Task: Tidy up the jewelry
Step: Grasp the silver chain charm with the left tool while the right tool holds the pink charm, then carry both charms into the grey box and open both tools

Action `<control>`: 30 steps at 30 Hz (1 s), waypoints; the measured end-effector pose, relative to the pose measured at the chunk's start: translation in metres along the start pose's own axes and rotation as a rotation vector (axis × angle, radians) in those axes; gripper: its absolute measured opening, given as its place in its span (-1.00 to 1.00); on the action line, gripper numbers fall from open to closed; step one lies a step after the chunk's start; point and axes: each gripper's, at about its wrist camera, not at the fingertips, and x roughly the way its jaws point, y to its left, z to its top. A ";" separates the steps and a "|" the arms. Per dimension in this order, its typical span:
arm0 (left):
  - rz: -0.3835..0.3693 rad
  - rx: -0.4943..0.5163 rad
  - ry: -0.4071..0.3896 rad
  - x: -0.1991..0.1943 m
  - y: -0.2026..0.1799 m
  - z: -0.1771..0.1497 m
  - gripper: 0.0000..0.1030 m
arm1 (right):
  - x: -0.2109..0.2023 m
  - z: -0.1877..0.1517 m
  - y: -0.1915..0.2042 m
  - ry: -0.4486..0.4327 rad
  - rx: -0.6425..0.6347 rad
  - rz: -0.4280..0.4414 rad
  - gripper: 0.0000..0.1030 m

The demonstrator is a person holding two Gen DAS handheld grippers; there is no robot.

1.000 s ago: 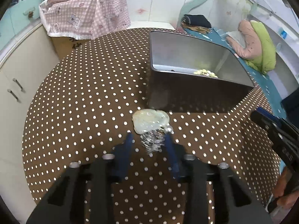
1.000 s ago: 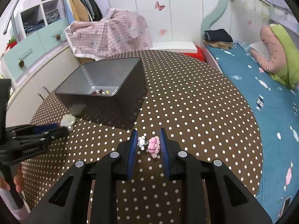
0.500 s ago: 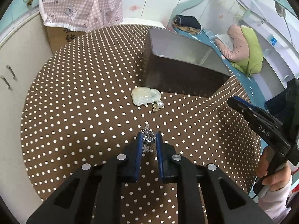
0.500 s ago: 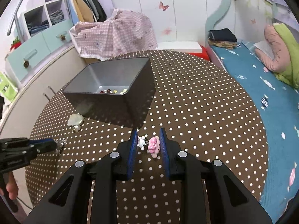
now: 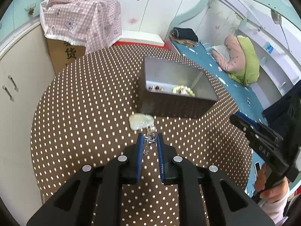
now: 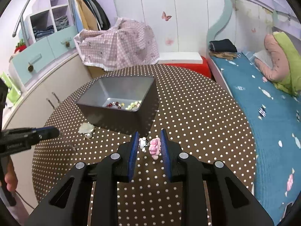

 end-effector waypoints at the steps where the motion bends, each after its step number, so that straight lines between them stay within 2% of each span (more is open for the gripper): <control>1: -0.003 0.000 -0.007 -0.001 0.000 0.004 -0.74 | -0.002 0.002 0.001 -0.004 -0.002 0.000 -0.52; 18: -0.026 0.068 -0.143 -0.024 -0.023 0.066 -0.74 | -0.010 0.050 0.017 -0.080 -0.047 0.020 -0.52; 30: -0.034 0.081 -0.128 0.001 -0.028 0.091 -0.74 | 0.014 0.079 0.033 -0.084 -0.072 0.059 -0.52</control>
